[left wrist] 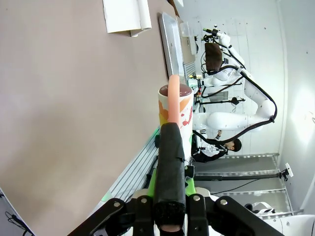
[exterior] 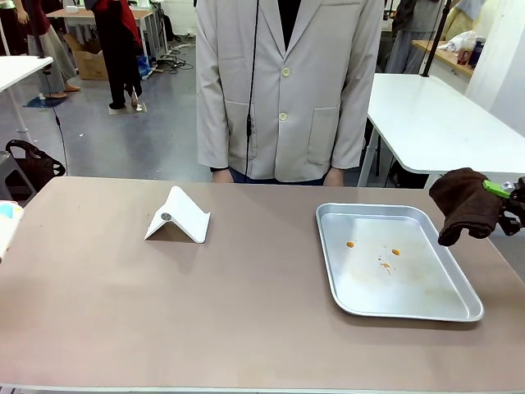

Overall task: Clean the surface of the table.
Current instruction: Clean the area not pointed to by the person.

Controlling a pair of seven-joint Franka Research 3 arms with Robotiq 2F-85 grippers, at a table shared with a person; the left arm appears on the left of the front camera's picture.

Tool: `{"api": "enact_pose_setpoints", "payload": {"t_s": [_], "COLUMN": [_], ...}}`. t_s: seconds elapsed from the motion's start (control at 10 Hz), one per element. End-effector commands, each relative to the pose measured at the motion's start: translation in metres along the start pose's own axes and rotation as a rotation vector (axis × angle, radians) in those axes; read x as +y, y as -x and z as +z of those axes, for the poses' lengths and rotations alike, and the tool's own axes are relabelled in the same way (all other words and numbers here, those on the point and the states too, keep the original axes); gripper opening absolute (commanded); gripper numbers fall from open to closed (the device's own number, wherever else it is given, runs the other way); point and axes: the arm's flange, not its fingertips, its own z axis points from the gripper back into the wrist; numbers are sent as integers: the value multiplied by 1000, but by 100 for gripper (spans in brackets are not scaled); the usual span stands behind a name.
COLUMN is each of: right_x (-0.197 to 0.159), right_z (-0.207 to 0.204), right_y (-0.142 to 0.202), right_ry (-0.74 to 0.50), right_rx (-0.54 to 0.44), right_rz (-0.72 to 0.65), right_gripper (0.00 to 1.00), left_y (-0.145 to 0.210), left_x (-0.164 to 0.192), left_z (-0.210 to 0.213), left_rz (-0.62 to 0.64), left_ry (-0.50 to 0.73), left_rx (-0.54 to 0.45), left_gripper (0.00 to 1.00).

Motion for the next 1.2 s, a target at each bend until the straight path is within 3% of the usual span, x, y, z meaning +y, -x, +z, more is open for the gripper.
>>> {"api": "enact_pose_setpoints", "payload": {"t_s": [0.0, 0.3, 0.6, 0.9, 1.1], "right_x": [12, 24, 22, 7, -16], "right_z": [-5, -35, -67, -89, -100], "right_y": [2, -16, -37, -62, -78], "right_ry": [134, 548, 980, 1231, 1290], "right_rx": [75, 195, 217, 124, 110], "right_rz": [36, 93, 135, 173, 165], "right_gripper": [11, 11, 11, 11, 11], "left_y": [0, 0, 0, 0, 0], "left_x": [-6, -6, -6, -6, -6], "left_z": [1, 1, 1, 1, 1], "left_rz": [11, 11, 11, 11, 11], "left_ry": [-6, -6, -6, -6, -6], "left_rx": [-2, -2, -2, -2, -2], "left_gripper": [22, 22, 22, 22, 22]}}
